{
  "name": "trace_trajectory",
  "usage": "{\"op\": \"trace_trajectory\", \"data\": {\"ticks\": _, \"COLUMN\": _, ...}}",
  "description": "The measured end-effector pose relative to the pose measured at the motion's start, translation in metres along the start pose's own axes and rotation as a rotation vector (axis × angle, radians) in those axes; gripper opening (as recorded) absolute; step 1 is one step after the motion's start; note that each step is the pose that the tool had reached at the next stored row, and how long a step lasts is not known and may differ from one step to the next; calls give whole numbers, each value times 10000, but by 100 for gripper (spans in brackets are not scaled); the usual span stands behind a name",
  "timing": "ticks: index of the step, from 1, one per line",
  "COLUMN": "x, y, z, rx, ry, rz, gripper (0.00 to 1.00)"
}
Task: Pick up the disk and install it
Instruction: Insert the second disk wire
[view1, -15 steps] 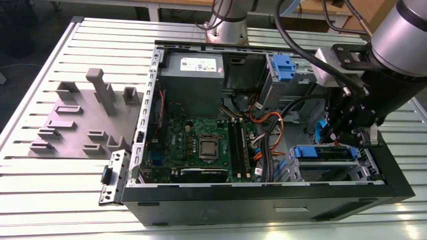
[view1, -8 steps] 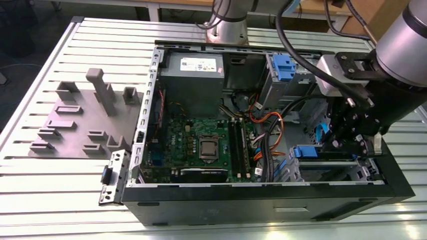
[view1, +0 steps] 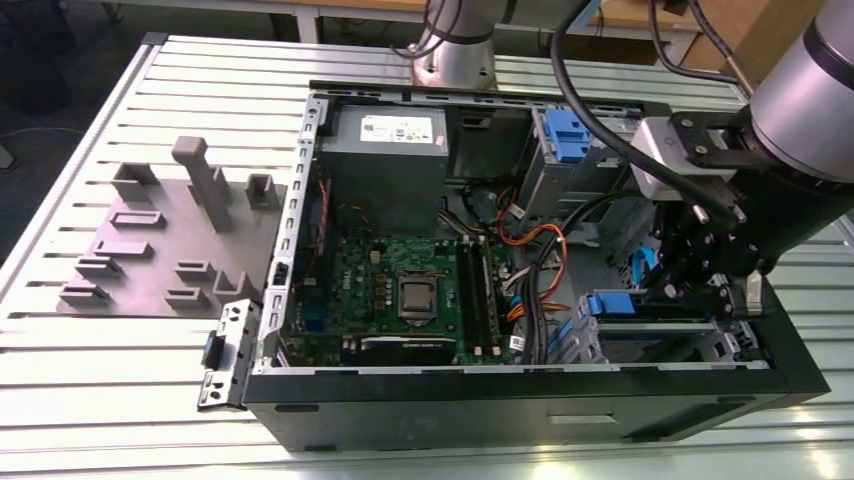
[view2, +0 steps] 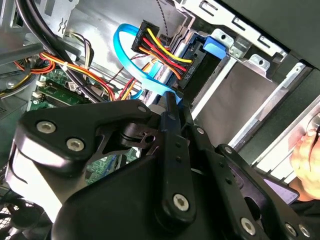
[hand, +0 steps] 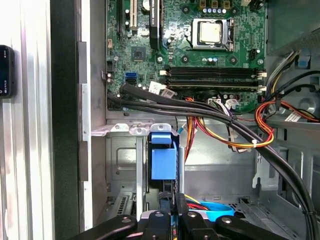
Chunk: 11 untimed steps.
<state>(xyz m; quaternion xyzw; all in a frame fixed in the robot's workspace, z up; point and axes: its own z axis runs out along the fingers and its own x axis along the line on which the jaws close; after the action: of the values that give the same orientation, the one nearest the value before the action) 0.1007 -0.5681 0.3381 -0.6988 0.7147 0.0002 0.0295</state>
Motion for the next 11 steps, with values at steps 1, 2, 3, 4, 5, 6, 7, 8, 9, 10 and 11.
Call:
{"op": "trace_trajectory", "data": {"ticks": 1, "x": 1, "y": 1, "z": 6, "rx": 11, "ry": -21, "rz": 1, "gripper": 16}}
{"op": "trace_trajectory", "data": {"ticks": 2, "x": 1, "y": 1, "z": 13, "rx": 19, "ry": -50, "rz": 0, "gripper": 16}}
{"op": "trace_trajectory", "data": {"ticks": 3, "x": 1, "y": 1, "z": 19, "rx": 26, "ry": -78, "rz": 0, "gripper": 16}}
{"op": "trace_trajectory", "data": {"ticks": 4, "x": 1, "y": 2, "z": 24, "rx": 32, "ry": -97, "rz": -1, "gripper": 16}}
{"op": "trace_trajectory", "data": {"ticks": 5, "x": 1, "y": 2, "z": 27, "rx": 36, "ry": -111, "rz": -1, "gripper": 16}}
{"op": "trace_trajectory", "data": {"ticks": 6, "x": 1, "y": 2, "z": 31, "rx": 42, "ry": -120, "rz": -2, "gripper": 16}}
{"op": "trace_trajectory", "data": {"ticks": 7, "x": 1, "y": 2, "z": 33, "rx": 45, "ry": -123, "rz": -2, "gripper": 16}}
{"op": "trace_trajectory", "data": {"ticks": 8, "x": 1, "y": 3, "z": 36, "rx": 47, "ry": -124, "rz": -2, "gripper": 16}}
{"op": "trace_trajectory", "data": {"ticks": 9, "x": 1, "y": 3, "z": 39, "rx": 48, "ry": -126, "rz": -2, "gripper": 16}}
{"op": "trace_trajectory", "data": {"ticks": 10, "x": 2, "y": 3, "z": 42, "rx": 48, "ry": -125, "rz": -2, "gripper": 16}}
{"op": "trace_trajectory", "data": {"ticks": 11, "x": 2, "y": 3, "z": 48, "rx": 49, "ry": -127, "rz": -2, "gripper": 16}}
